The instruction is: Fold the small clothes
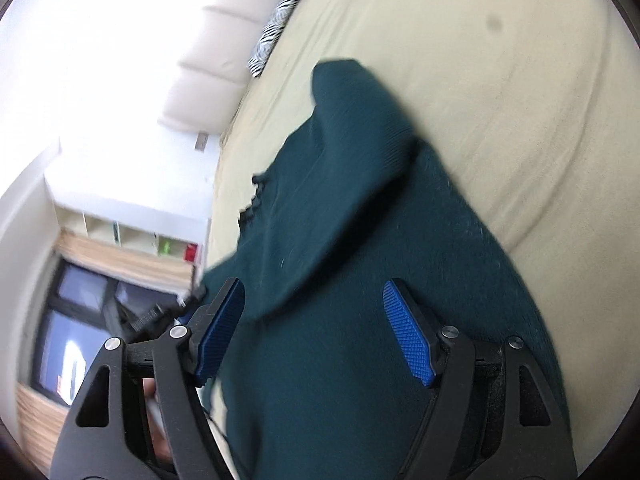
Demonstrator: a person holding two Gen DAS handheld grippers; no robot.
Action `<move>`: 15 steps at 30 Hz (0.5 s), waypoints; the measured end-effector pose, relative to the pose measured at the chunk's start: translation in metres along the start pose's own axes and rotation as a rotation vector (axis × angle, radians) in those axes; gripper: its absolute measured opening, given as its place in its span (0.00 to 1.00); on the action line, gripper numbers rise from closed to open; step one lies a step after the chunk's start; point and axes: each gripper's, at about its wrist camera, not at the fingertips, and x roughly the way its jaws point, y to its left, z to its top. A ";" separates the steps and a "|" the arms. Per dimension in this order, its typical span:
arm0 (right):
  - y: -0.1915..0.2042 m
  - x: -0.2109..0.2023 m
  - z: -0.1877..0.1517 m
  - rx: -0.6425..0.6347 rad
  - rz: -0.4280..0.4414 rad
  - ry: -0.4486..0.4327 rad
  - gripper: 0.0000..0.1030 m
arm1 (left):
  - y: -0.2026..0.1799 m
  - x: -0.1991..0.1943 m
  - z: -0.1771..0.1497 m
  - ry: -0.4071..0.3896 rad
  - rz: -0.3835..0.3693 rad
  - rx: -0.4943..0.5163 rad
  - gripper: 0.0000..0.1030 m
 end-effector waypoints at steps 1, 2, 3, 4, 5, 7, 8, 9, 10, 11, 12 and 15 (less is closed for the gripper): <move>0.000 0.001 0.005 0.032 0.005 -0.011 0.69 | 0.007 0.001 0.000 -0.001 0.004 -0.010 0.09; -0.001 0.000 0.011 0.056 0.010 -0.023 0.69 | 0.013 0.004 0.000 -0.002 0.006 -0.022 0.09; -0.002 -0.002 0.017 0.075 0.006 -0.037 0.69 | 0.018 0.009 0.000 0.000 0.010 -0.031 0.09; -0.001 0.002 0.022 0.085 0.001 -0.051 0.69 | 0.023 0.014 0.000 0.008 0.016 -0.038 0.09; -0.003 0.004 0.027 0.098 -0.003 -0.065 0.69 | 0.026 0.017 -0.001 0.012 0.020 -0.041 0.09; -0.008 0.007 0.038 0.139 0.006 -0.090 0.69 | 0.032 0.021 -0.001 0.006 0.029 -0.043 0.09; -0.012 0.007 0.043 0.158 0.018 -0.107 0.69 | 0.035 0.022 0.000 0.001 0.035 -0.046 0.09; -0.014 0.003 0.050 0.167 0.025 -0.140 0.69 | 0.035 0.024 0.000 -0.006 0.041 -0.048 0.09; -0.016 -0.002 0.055 0.170 0.021 -0.175 0.69 | 0.039 0.026 0.001 -0.017 0.055 -0.054 0.09; -0.020 -0.009 0.060 0.177 0.020 -0.208 0.69 | 0.042 0.026 0.002 -0.023 0.060 -0.062 0.08; -0.026 -0.017 0.065 0.192 0.026 -0.246 0.69 | 0.047 0.027 0.002 -0.024 0.064 -0.074 0.07; -0.047 -0.041 0.071 0.231 0.020 -0.306 0.69 | 0.058 0.030 0.000 -0.015 0.064 -0.090 0.04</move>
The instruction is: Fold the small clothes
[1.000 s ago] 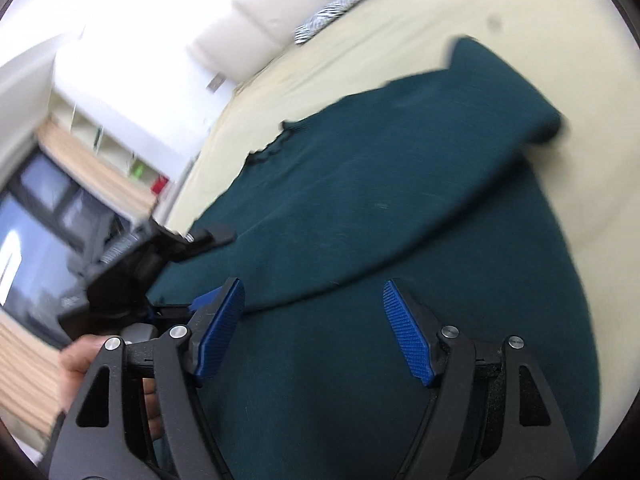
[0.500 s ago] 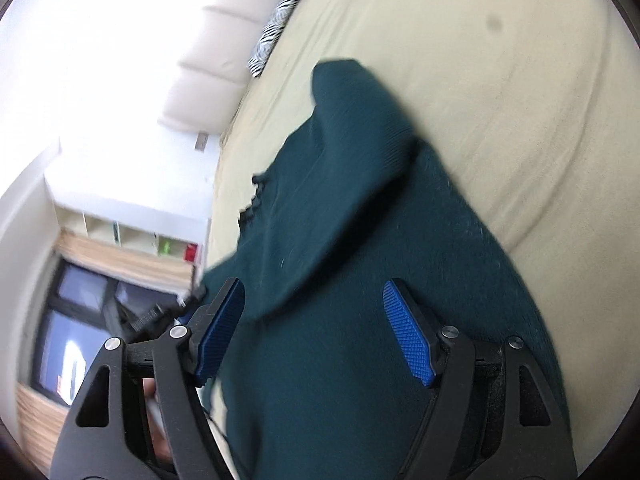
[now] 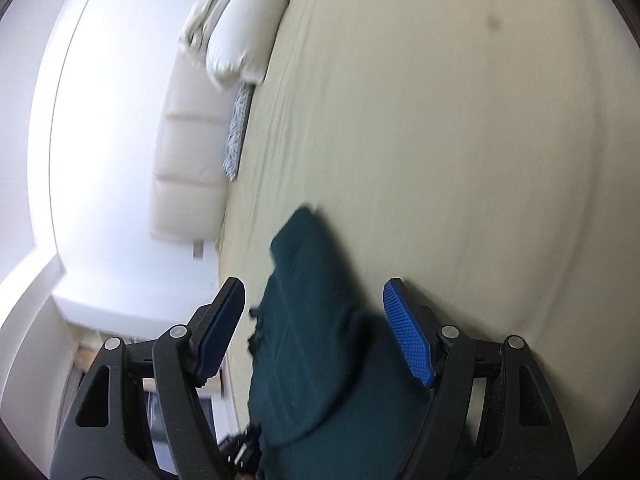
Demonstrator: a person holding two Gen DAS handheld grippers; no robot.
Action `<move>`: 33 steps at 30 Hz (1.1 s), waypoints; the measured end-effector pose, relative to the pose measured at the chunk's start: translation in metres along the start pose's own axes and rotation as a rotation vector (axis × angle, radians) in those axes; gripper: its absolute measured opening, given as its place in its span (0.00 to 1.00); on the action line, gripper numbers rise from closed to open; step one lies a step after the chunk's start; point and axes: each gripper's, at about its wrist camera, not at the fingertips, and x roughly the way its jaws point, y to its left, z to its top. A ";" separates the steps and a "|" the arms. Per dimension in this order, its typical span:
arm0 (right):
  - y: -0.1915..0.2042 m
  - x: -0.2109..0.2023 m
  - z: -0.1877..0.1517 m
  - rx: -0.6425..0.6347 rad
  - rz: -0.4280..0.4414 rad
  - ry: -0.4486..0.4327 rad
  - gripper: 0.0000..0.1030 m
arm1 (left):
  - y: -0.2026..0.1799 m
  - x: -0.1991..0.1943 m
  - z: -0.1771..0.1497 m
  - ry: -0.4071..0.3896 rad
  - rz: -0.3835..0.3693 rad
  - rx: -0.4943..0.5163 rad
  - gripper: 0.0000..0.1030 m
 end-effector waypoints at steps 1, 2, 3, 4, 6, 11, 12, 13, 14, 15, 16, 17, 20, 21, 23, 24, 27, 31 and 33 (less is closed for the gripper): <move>-0.001 -0.002 0.001 0.008 0.007 0.023 0.69 | 0.000 0.000 -0.002 0.000 -0.003 0.001 0.04; 0.000 -0.005 0.001 0.003 -0.002 0.042 0.69 | -0.001 -0.002 -0.003 -0.003 -0.006 0.002 0.04; 0.005 -0.005 -0.004 -0.014 -0.009 0.066 0.70 | -0.004 -0.004 -0.004 -0.004 -0.015 0.003 0.04; 0.011 -0.004 -0.010 -0.030 -0.004 0.093 0.71 | -0.009 -0.008 -0.005 -0.007 -0.023 0.008 0.04; 0.027 0.012 -0.029 -0.064 -0.005 0.171 0.71 | -0.023 -0.013 -0.007 -0.012 -0.016 0.056 0.13; 0.043 0.058 -0.052 -0.112 -0.062 0.273 0.71 | -0.056 0.001 -0.009 0.045 0.058 0.175 0.79; 0.043 0.063 -0.052 -0.106 -0.066 0.273 0.71 | -0.058 0.004 -0.010 0.045 0.068 0.184 0.76; 0.043 0.067 -0.050 -0.101 -0.062 0.270 0.71 | -0.059 0.007 -0.010 0.049 0.068 0.184 0.69; 0.041 0.071 -0.055 -0.099 -0.060 0.264 0.71 | -0.059 0.010 -0.011 0.063 0.066 0.179 0.46; 0.039 0.072 -0.053 -0.087 -0.058 0.255 0.70 | -0.057 0.013 -0.012 0.077 0.081 0.170 0.24; 0.038 0.068 -0.051 -0.077 -0.051 0.249 0.69 | -0.054 0.012 -0.015 0.077 0.091 0.164 0.18; 0.037 0.068 -0.048 -0.074 -0.045 0.241 0.69 | -0.051 0.012 -0.015 0.076 0.090 0.159 0.14; 0.042 0.066 -0.038 -0.135 -0.055 0.176 0.69 | -0.048 0.004 -0.018 0.068 0.067 0.156 0.09; 0.040 0.059 -0.031 -0.142 -0.050 0.164 0.69 | -0.049 0.000 -0.019 0.060 0.058 0.158 0.09; 0.034 0.059 -0.024 -0.109 -0.031 0.165 0.69 | -0.047 -0.006 -0.022 0.040 0.054 0.166 0.08; 0.032 0.059 -0.021 -0.098 -0.020 0.162 0.69 | -0.045 -0.007 -0.023 0.033 0.057 0.163 0.08; 0.030 0.057 -0.022 -0.103 0.001 0.144 0.69 | -0.032 -0.001 -0.023 0.033 0.050 0.125 0.08; 0.025 0.055 -0.023 -0.082 0.031 0.125 0.67 | -0.028 -0.005 -0.026 -0.006 0.050 0.122 0.08; 0.023 0.056 -0.023 -0.073 0.041 0.122 0.66 | -0.026 -0.006 -0.030 -0.025 0.045 0.119 0.08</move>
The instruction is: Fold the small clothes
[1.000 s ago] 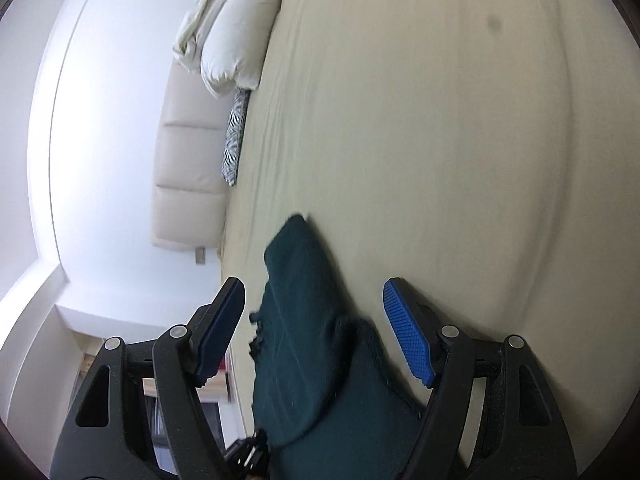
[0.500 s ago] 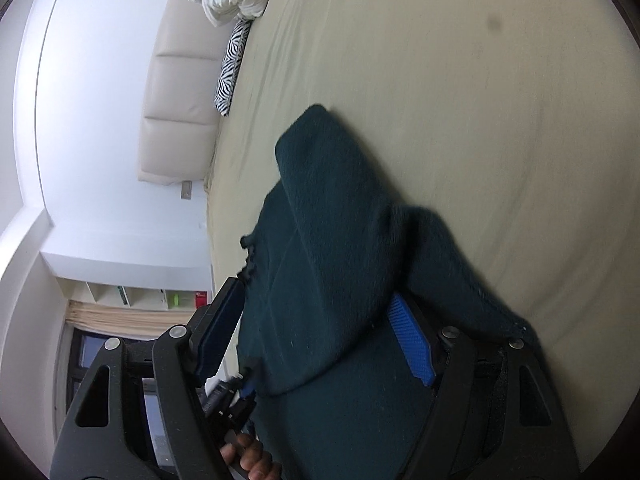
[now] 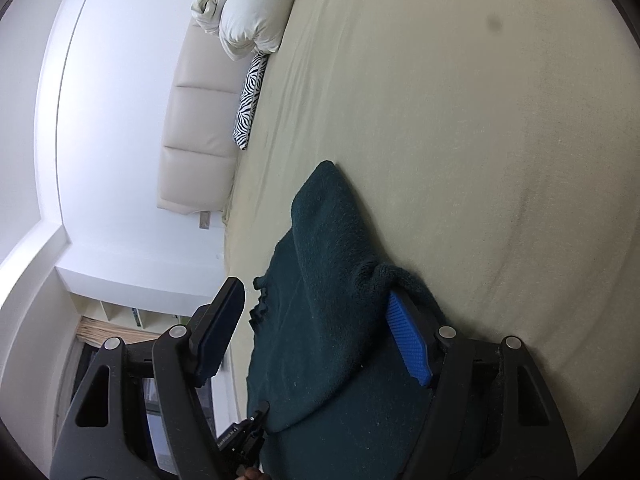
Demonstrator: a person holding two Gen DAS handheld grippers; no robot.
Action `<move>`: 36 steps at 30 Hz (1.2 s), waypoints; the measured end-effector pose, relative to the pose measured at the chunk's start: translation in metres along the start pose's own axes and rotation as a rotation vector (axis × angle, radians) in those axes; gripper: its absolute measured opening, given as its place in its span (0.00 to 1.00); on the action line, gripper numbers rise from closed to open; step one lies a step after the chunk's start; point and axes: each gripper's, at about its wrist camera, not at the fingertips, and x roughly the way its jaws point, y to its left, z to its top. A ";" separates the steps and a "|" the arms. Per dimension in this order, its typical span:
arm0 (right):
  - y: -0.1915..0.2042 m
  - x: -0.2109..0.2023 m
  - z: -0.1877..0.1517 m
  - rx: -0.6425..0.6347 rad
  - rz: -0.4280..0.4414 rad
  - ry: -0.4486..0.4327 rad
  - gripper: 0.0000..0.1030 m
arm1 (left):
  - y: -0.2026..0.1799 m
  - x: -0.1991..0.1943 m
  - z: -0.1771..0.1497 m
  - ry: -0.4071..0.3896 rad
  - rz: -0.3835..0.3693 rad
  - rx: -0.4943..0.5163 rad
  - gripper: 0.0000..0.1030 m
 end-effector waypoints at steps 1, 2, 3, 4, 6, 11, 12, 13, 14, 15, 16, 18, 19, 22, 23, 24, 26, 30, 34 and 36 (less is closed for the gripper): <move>0.000 0.000 -0.001 -0.005 -0.001 -0.001 0.66 | 0.002 -0.001 -0.001 -0.008 -0.009 -0.008 0.08; 0.001 0.001 -0.001 -0.009 -0.012 0.000 0.66 | 0.004 -0.002 -0.002 -0.007 -0.017 -0.014 0.08; 0.001 -0.002 -0.002 -0.017 -0.032 -0.007 0.66 | 0.006 -0.002 -0.002 -0.011 -0.021 -0.019 0.08; 0.000 -0.005 -0.002 -0.022 -0.041 -0.015 0.66 | 0.007 0.000 -0.003 -0.009 -0.021 -0.018 0.08; -0.004 -0.016 0.000 -0.010 -0.068 -0.028 0.66 | 0.008 0.001 -0.003 -0.012 -0.021 -0.011 0.08; 0.008 -0.048 0.013 -0.052 -0.148 -0.080 0.71 | 0.008 0.002 -0.006 -0.028 -0.018 -0.001 0.09; 0.016 -0.045 0.017 -0.076 -0.129 -0.052 0.71 | 0.008 0.002 -0.008 -0.033 -0.015 0.004 0.09; 0.023 -0.039 0.020 -0.101 -0.107 -0.018 0.71 | 0.007 0.003 -0.009 -0.036 -0.010 0.011 0.09; 0.032 -0.029 0.022 -0.130 -0.084 0.027 0.71 | 0.006 0.004 -0.010 -0.037 -0.005 0.017 0.10; 0.042 -0.014 0.024 -0.166 -0.068 0.088 0.71 | 0.006 0.005 -0.010 -0.041 -0.001 0.019 0.11; 0.049 -0.001 0.024 -0.195 -0.056 0.131 0.71 | 0.006 0.005 -0.010 -0.044 -0.001 0.021 0.11; 0.061 0.028 0.026 -0.253 -0.037 0.206 0.71 | 0.005 0.006 -0.012 -0.053 0.004 0.030 0.11; 0.060 0.040 0.028 -0.264 -0.053 0.229 0.71 | 0.005 0.007 -0.012 -0.055 0.004 0.030 0.11; 0.022 0.070 0.042 -0.227 -0.163 0.234 0.62 | 0.010 0.009 -0.011 -0.052 -0.021 0.010 0.12; 0.012 0.068 0.047 -0.226 -0.141 0.214 0.54 | 0.012 0.010 -0.010 -0.051 -0.033 0.003 0.12; 0.007 0.063 0.051 -0.219 -0.132 0.211 0.40 | 0.014 0.010 -0.010 -0.051 -0.043 -0.002 0.12; 0.005 0.051 0.057 -0.199 -0.104 0.208 0.41 | 0.017 0.011 -0.011 -0.056 -0.056 -0.008 0.12; 0.023 0.036 0.075 -0.226 -0.078 0.110 0.75 | 0.016 0.012 -0.012 -0.065 -0.055 -0.003 0.12; 0.043 0.070 0.087 -0.266 -0.058 0.181 0.76 | 0.016 0.014 -0.014 -0.069 -0.054 0.003 0.12; 0.028 0.099 0.094 -0.243 -0.156 0.225 0.74 | 0.016 0.015 -0.014 -0.071 -0.057 0.004 0.12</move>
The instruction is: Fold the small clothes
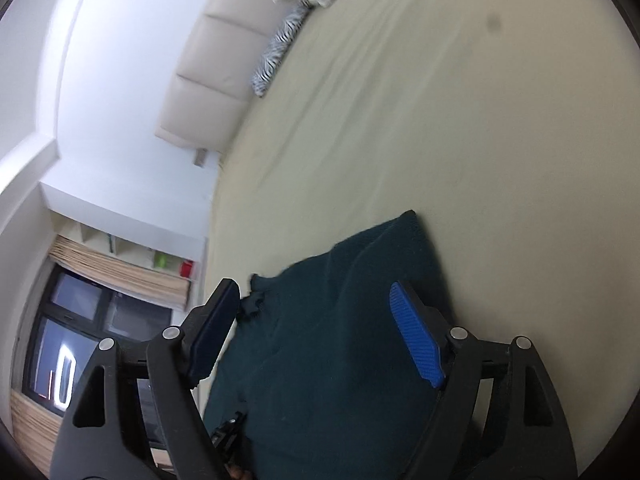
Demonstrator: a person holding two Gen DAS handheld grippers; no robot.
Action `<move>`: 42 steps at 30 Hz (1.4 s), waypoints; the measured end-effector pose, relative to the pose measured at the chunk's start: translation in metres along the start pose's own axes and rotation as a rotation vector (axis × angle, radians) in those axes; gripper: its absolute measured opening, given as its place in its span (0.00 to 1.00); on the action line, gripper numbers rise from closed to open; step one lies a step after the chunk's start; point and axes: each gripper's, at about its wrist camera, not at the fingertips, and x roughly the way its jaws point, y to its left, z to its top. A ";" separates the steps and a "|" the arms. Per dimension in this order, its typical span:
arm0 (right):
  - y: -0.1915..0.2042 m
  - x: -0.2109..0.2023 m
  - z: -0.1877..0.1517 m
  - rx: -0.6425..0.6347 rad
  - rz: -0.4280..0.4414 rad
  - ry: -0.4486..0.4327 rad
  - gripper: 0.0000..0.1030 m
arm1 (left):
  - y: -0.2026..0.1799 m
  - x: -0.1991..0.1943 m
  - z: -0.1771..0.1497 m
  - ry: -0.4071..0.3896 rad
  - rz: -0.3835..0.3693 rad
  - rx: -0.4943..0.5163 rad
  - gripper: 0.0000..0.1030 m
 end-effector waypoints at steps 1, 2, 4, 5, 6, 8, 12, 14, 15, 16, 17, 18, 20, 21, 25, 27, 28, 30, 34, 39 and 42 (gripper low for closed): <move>-0.007 0.007 0.004 -0.005 0.011 -0.002 0.74 | 0.000 0.000 0.000 0.000 0.000 0.000 0.12; 0.001 0.004 0.004 -0.014 0.016 -0.012 0.74 | 0.000 0.000 0.000 -0.001 -0.001 -0.001 0.12; 0.011 -0.009 0.007 -0.022 -0.019 -0.007 0.74 | 0.002 0.000 0.000 -0.001 -0.010 -0.008 0.12; 0.015 -0.019 0.006 -0.033 -0.020 -0.024 0.74 | 0.003 0.000 0.000 -0.001 -0.015 -0.013 0.13; 0.021 -0.030 0.001 -0.046 0.006 -0.049 0.76 | 0.003 0.000 0.000 -0.002 -0.016 -0.013 0.13; 0.029 -0.038 -0.010 -0.067 0.072 -0.055 0.76 | 0.003 0.000 0.000 -0.003 -0.014 -0.012 0.13; 0.007 -0.020 -0.042 -0.135 0.037 0.000 0.76 | 0.003 0.000 0.000 -0.002 -0.016 -0.013 0.13; 0.007 -0.026 -0.047 -0.185 0.066 -0.037 0.74 | 0.004 0.000 0.000 0.004 -0.020 -0.018 0.13; 0.012 -0.030 -0.047 -0.174 0.041 -0.033 0.75 | 0.004 -0.001 0.002 0.013 -0.030 -0.025 0.13; 0.018 -0.038 -0.048 -0.154 -0.011 -0.036 0.76 | 0.003 -0.002 0.004 0.026 -0.034 -0.024 0.14; 0.025 -0.045 -0.051 -0.147 -0.037 -0.052 0.76 | 0.001 -0.009 0.007 0.041 -0.027 -0.017 0.21; 0.036 -0.060 -0.064 -0.169 -0.033 -0.084 0.78 | 0.000 -0.018 0.010 0.036 -0.016 -0.020 0.36; 0.066 -0.097 -0.088 -0.304 -0.056 -0.187 0.78 | 0.004 -0.052 0.015 -0.030 -0.021 -0.058 0.61; 0.082 -0.114 -0.102 -0.390 -0.080 -0.250 0.78 | 0.011 -0.075 0.017 -0.080 -0.039 -0.082 0.69; 0.138 -0.163 -0.164 -0.629 -0.145 -0.438 0.99 | 0.072 -0.154 0.021 -0.196 -0.040 -0.221 0.71; 0.160 -0.174 -0.185 -0.701 -0.147 -0.488 1.00 | 0.125 -0.189 0.016 -0.241 -0.005 -0.348 0.71; 0.170 -0.177 -0.190 -0.722 -0.145 -0.488 1.00 | 0.149 -0.202 0.012 -0.256 0.013 -0.408 0.71; 0.185 -0.179 -0.201 -0.734 -0.136 -0.467 1.00 | 0.203 -0.228 -0.002 -0.288 0.034 -0.563 0.71; 0.210 -0.163 -0.220 -0.661 -0.013 -0.283 1.00 | 0.288 -0.263 -0.033 -0.374 -0.010 -0.853 0.65; 0.229 -0.123 -0.249 -0.554 0.042 -0.137 1.00 | 0.326 -0.262 -0.029 -0.427 -0.061 -1.018 0.62; 0.231 -0.117 -0.262 -0.517 0.049 -0.114 1.00 | 0.346 -0.253 -0.022 -0.451 -0.086 -1.138 0.62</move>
